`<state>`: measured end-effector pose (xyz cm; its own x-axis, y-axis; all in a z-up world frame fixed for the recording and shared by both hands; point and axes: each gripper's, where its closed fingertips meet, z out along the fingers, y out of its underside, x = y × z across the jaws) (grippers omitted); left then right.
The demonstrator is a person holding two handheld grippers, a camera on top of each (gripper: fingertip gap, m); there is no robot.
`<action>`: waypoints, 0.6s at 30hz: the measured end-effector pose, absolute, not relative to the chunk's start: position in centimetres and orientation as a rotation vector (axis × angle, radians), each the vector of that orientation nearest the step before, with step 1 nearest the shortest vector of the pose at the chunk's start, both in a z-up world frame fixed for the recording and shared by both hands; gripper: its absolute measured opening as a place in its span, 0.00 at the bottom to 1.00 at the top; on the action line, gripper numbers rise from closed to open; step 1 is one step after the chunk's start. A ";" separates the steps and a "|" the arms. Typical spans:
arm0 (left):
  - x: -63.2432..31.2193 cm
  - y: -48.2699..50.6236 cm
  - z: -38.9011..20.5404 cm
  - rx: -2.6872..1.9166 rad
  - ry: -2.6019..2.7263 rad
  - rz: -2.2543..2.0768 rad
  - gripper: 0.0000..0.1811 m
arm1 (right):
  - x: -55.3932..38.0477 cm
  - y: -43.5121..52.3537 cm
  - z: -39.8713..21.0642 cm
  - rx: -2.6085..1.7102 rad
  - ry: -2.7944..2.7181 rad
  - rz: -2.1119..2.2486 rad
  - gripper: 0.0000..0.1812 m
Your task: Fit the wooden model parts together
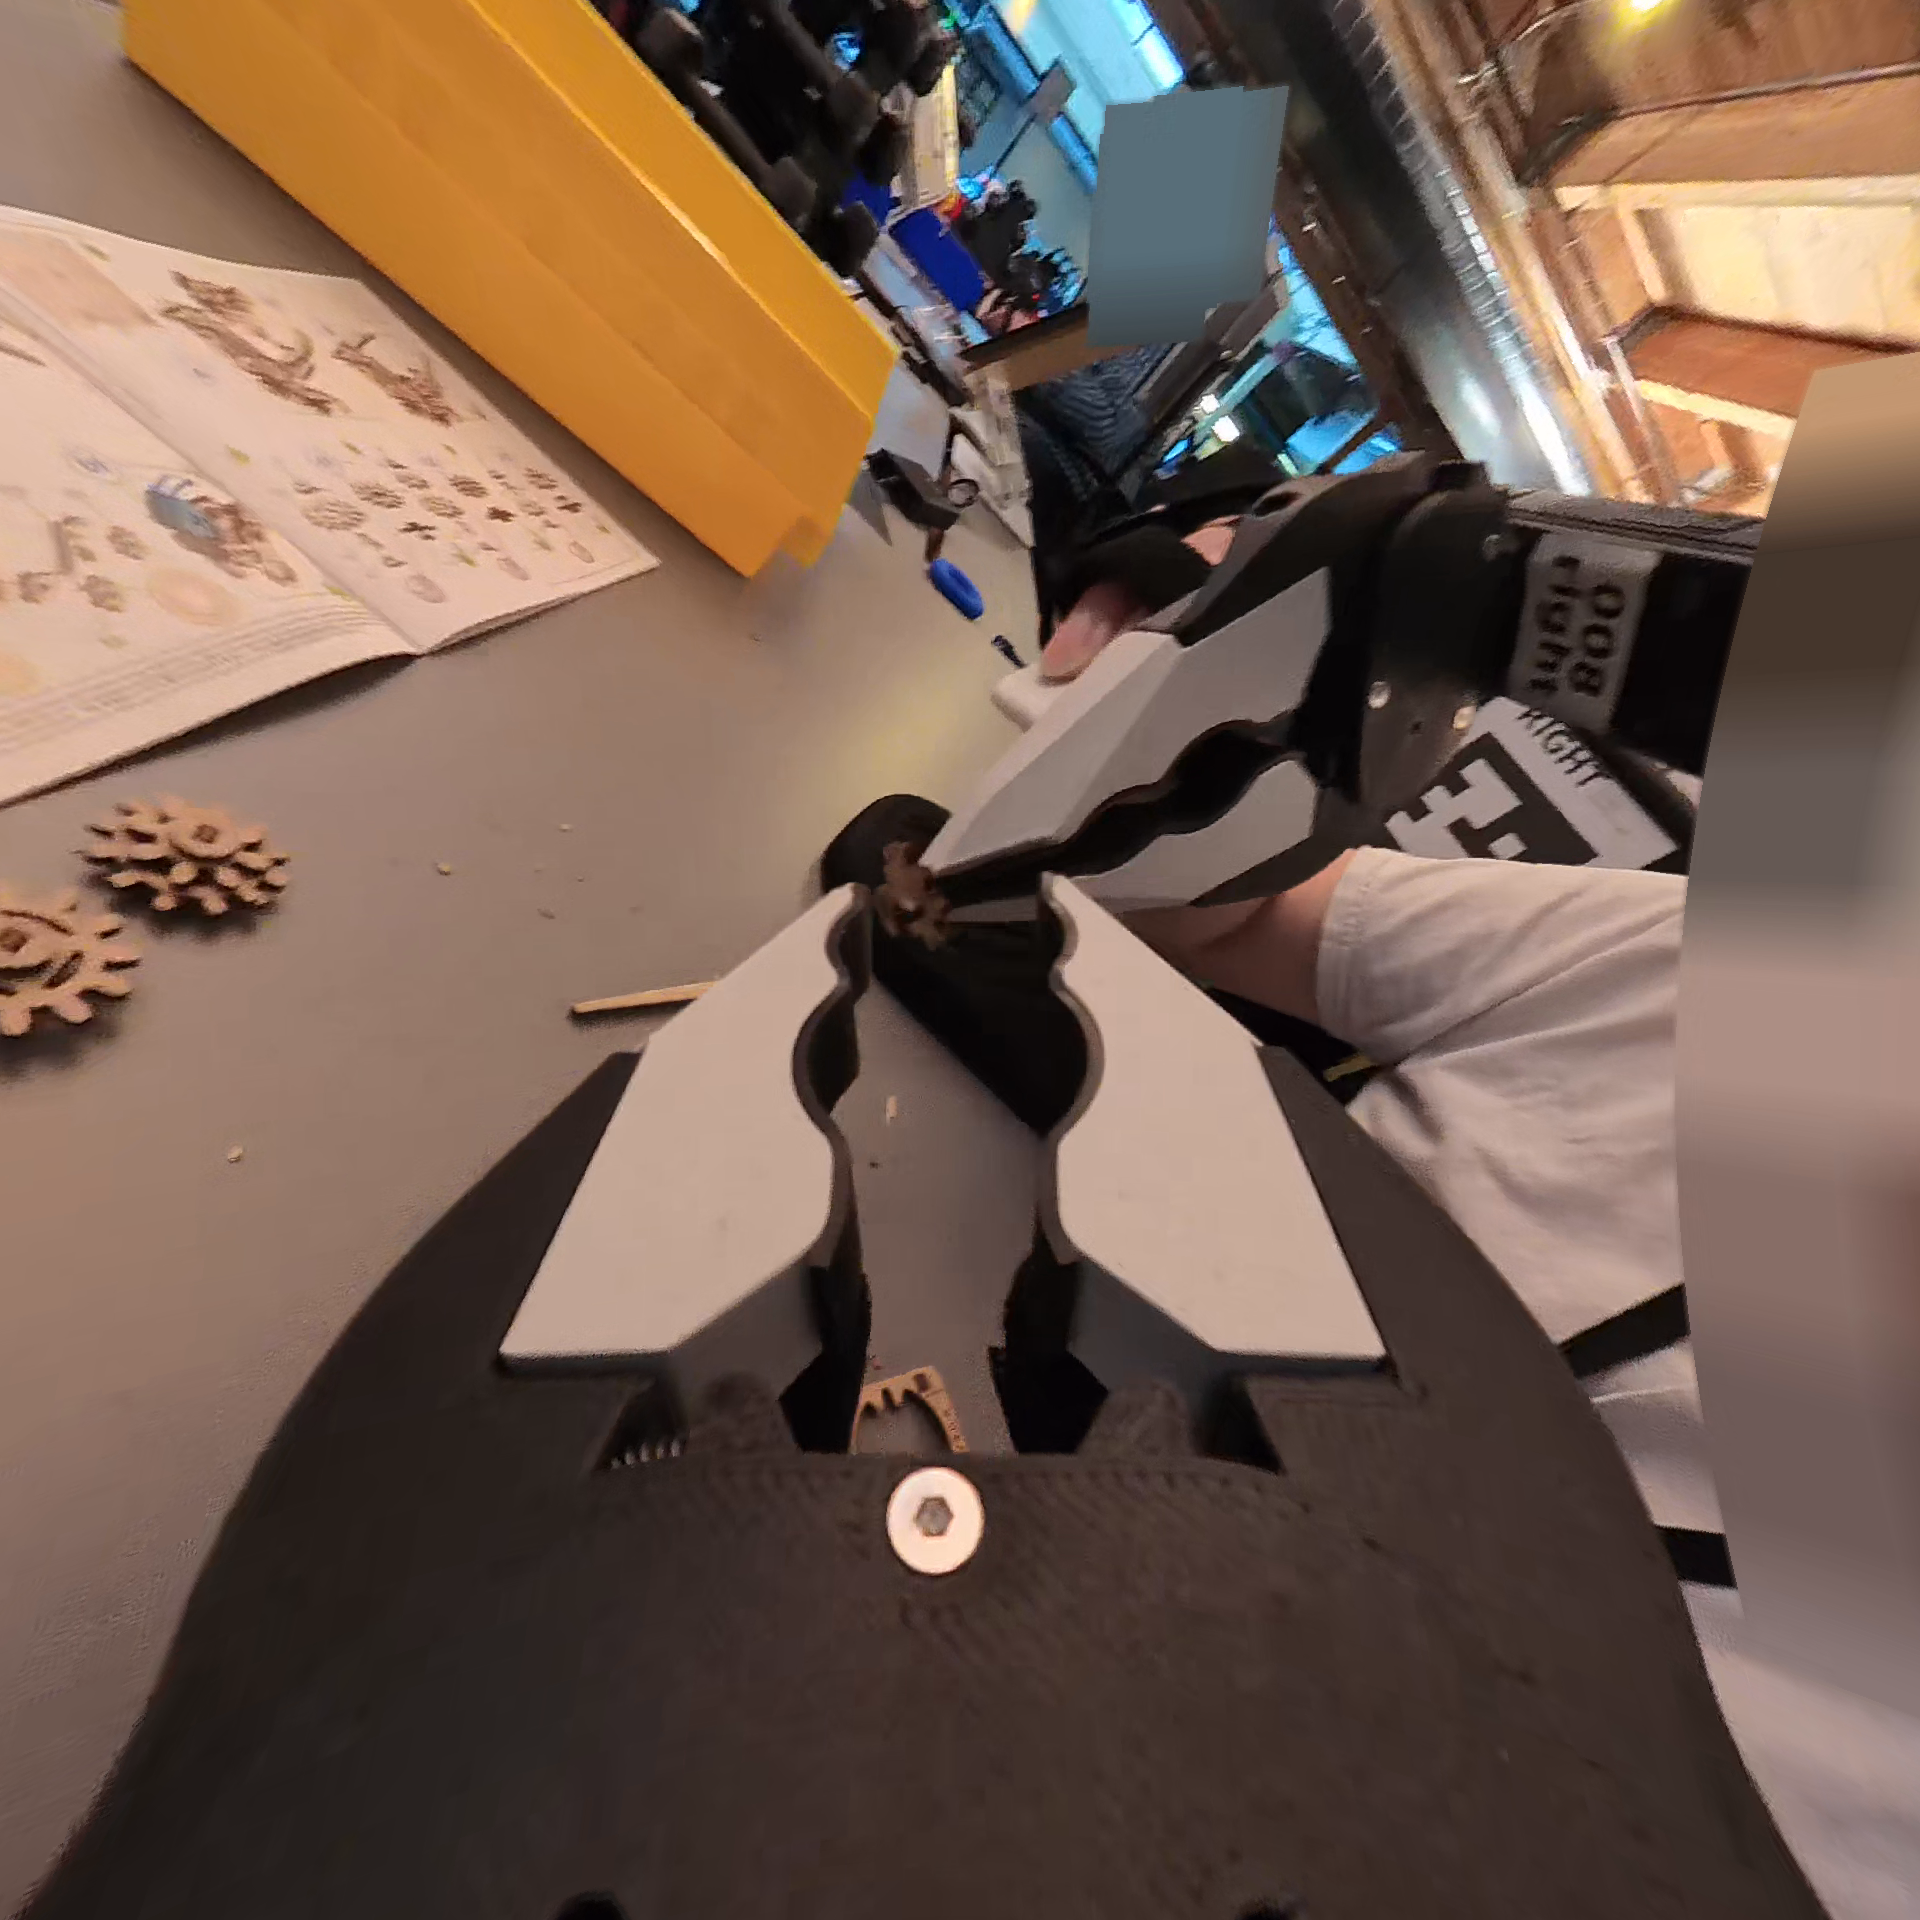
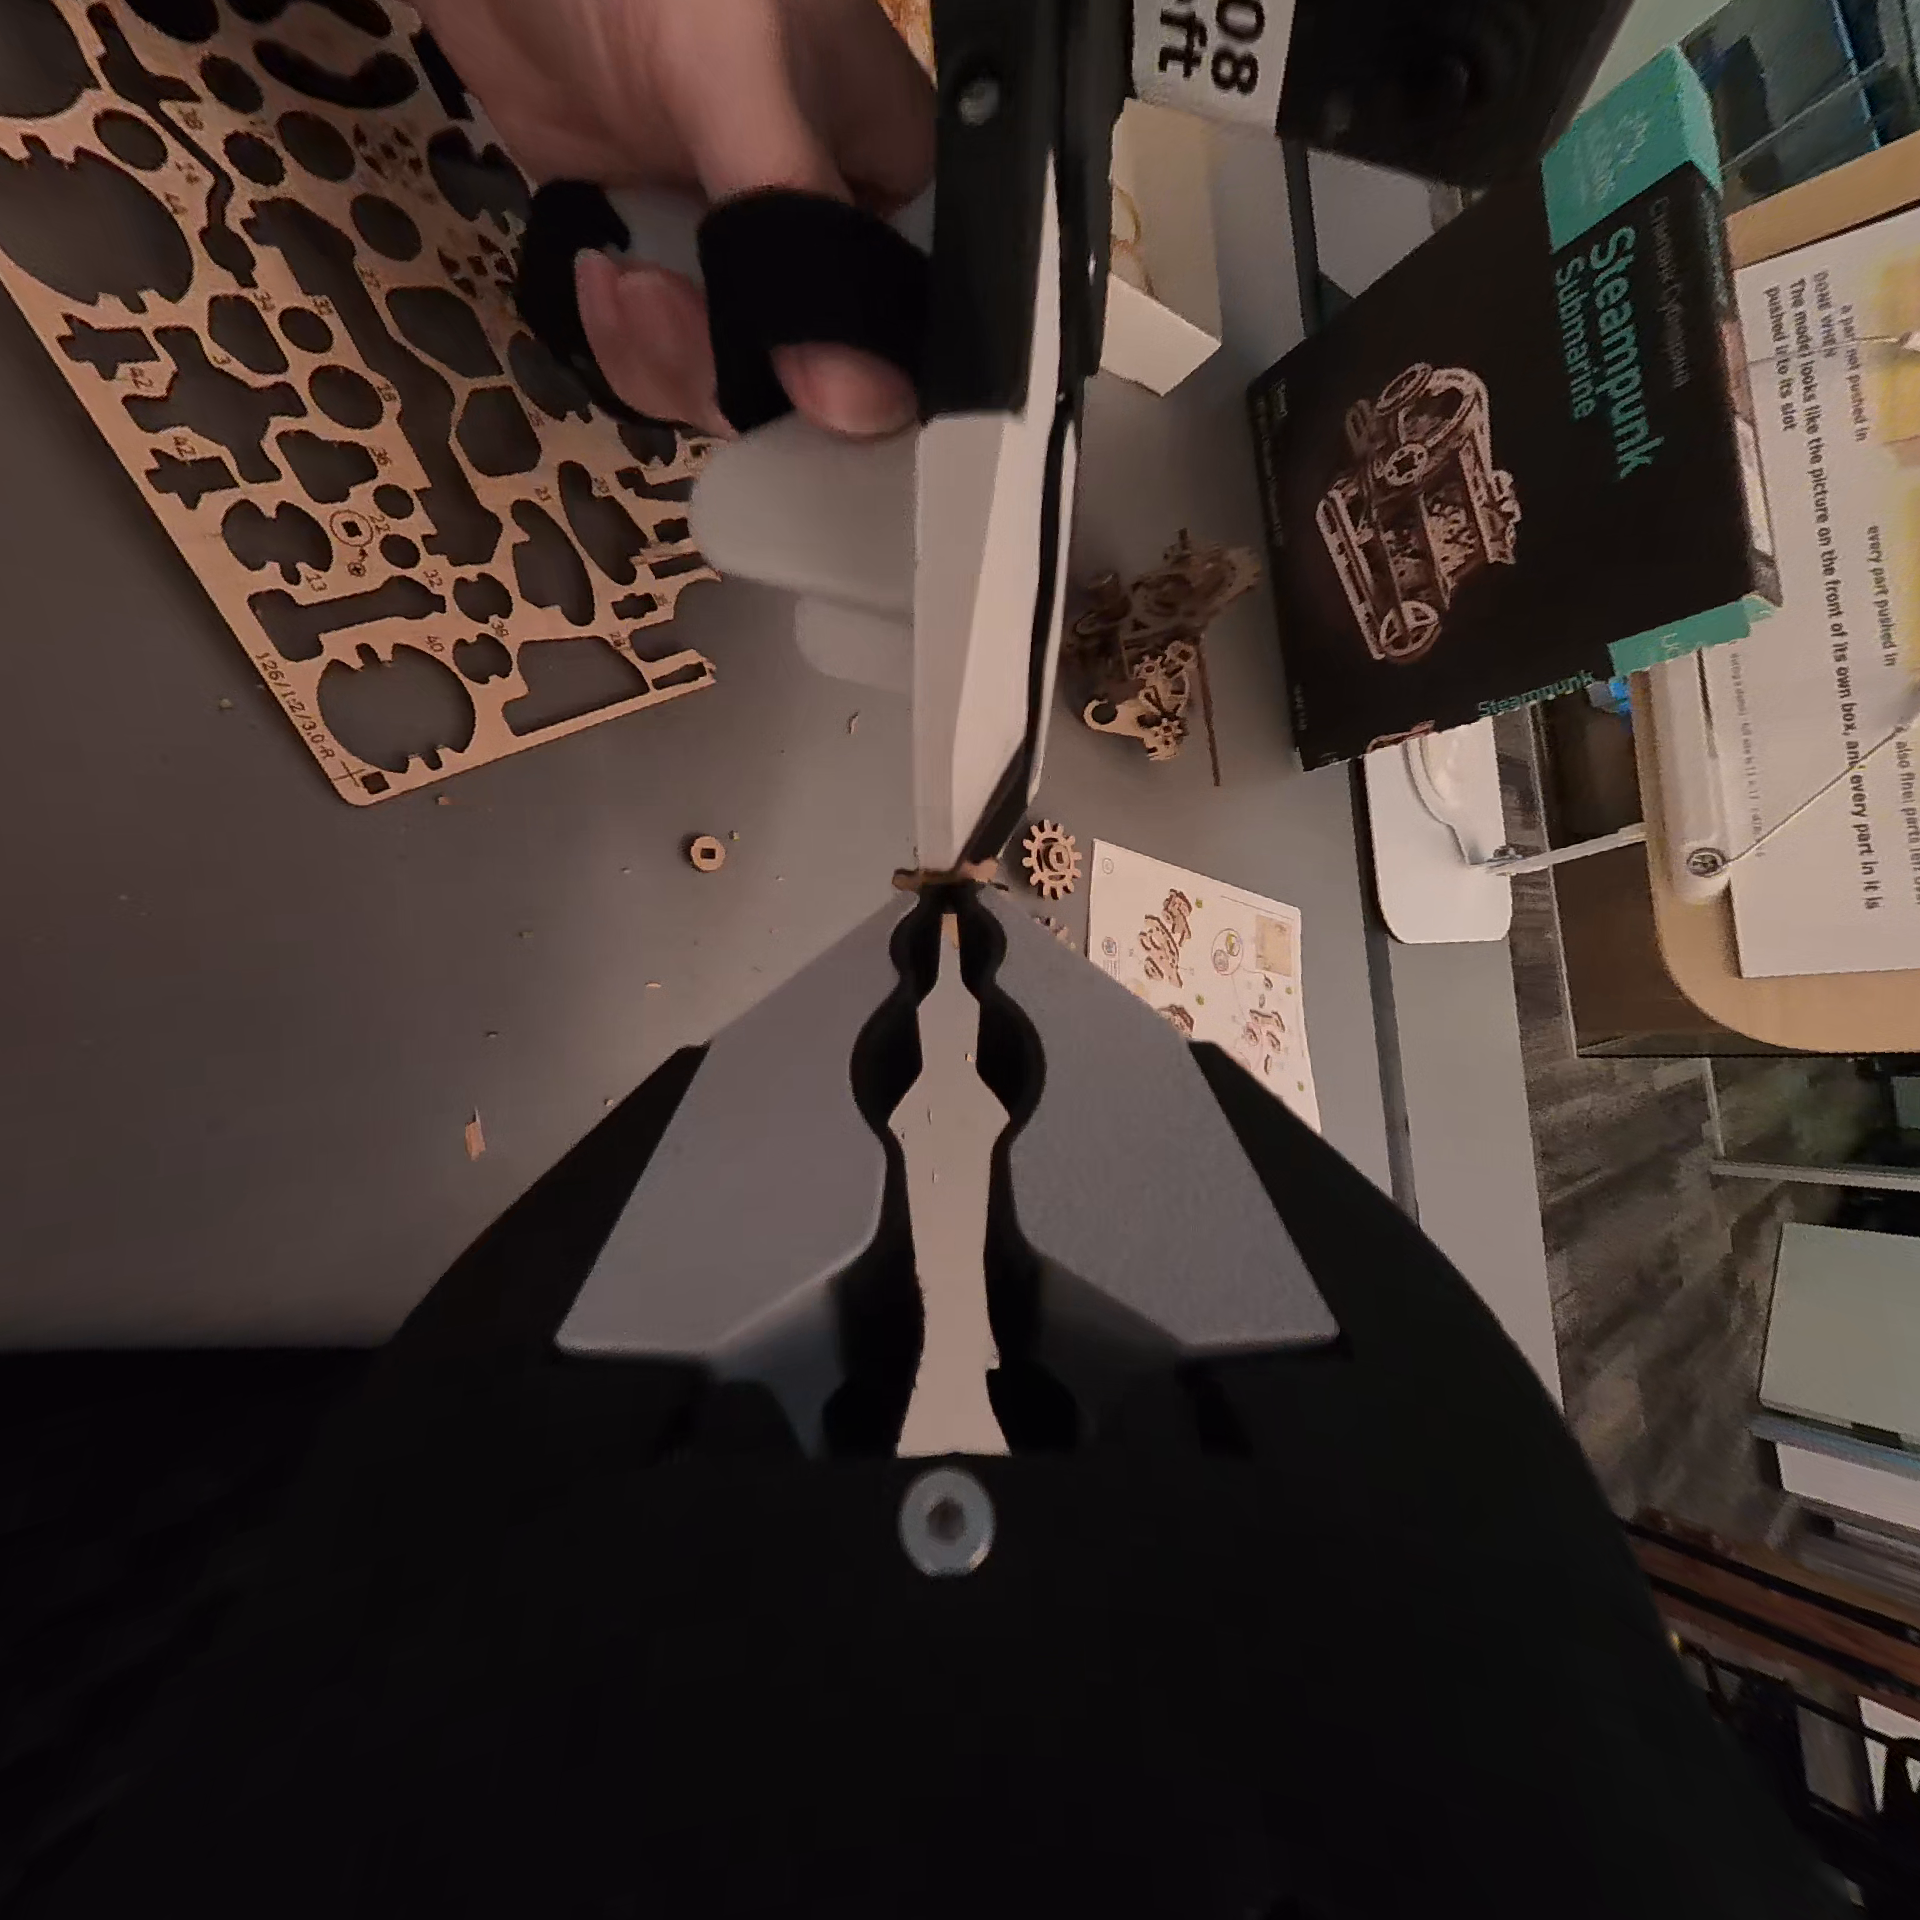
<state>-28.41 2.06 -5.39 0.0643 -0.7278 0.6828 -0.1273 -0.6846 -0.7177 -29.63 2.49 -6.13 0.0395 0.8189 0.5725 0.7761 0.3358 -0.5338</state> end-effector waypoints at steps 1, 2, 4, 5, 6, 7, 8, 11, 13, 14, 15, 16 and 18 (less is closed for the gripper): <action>-28.4 2.3 -5.9 -1.894 0.851 -1.623 0.16 | -29.7 2.5 -6.1 -1.425 -1.725 0.063 0.01; -28.5 2.6 -5.9 -1.894 0.841 -1.604 0.16 | -29.6 2.7 -6.2 -1.423 -1.720 0.046 0.01; -28.6 2.6 -5.9 -1.883 0.854 -1.596 0.10 | -29.8 2.7 -5.9 -1.407 -1.701 0.060 0.01; -28.6 2.5 -5.8 -1.876 0.862 -1.599 0.08 | -29.9 2.7 -5.8 -1.406 -1.691 0.077 0.01; -28.7 2.6 -5.8 -1.877 0.861 -1.585 0.07 | -29.9 2.7 -5.8 -1.409 -1.686 0.088 0.01; -28.7 2.7 -5.9 -1.874 0.870 -1.565 0.06 | -29.9 2.8 -5.8 -1.409 -1.683 0.096 0.01; -28.8 2.8 -5.9 -1.876 0.872 -1.546 0.06 | -29.9 2.9 -5.8 -1.405 -1.680 0.098 0.01; -28.9 3.1 -6.1 -1.893 0.860 -1.496 0.06 | -30.0 3.2 -5.9 -1.384 -1.663 0.089 0.01; -29.1 3.2 -6.2 -1.900 0.861 -1.484 0.06 | -30.2 3.3 -5.9 -1.376 -1.645 0.102 0.02; -29.2 3.3 -6.2 -1.905 0.857 -1.483 0.05 | -30.2 3.3 -5.9 -1.375 -1.633 0.117 0.04; -29.3 3.4 -6.2 -1.905 0.850 -1.485 0.05 | -30.3 3.3 -5.8 -1.374 -1.623 0.136 0.06; -29.3 3.4 -6.1 -1.904 0.843 -1.496 0.05 | -30.2 3.3 -5.8 -1.376 -1.615 0.152 0.06; -29.4 3.5 -6.2 -1.916 0.832 -1.513 0.05 | -30.1 3.4 -5.7 -1.377 -1.595 0.184 0.06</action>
<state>-29.42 3.45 -6.24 0.1726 -0.7551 0.6325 -0.1297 -0.6540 -0.7453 -30.13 3.39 -5.69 0.1256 0.8194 0.5593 0.6704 0.3455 -0.6567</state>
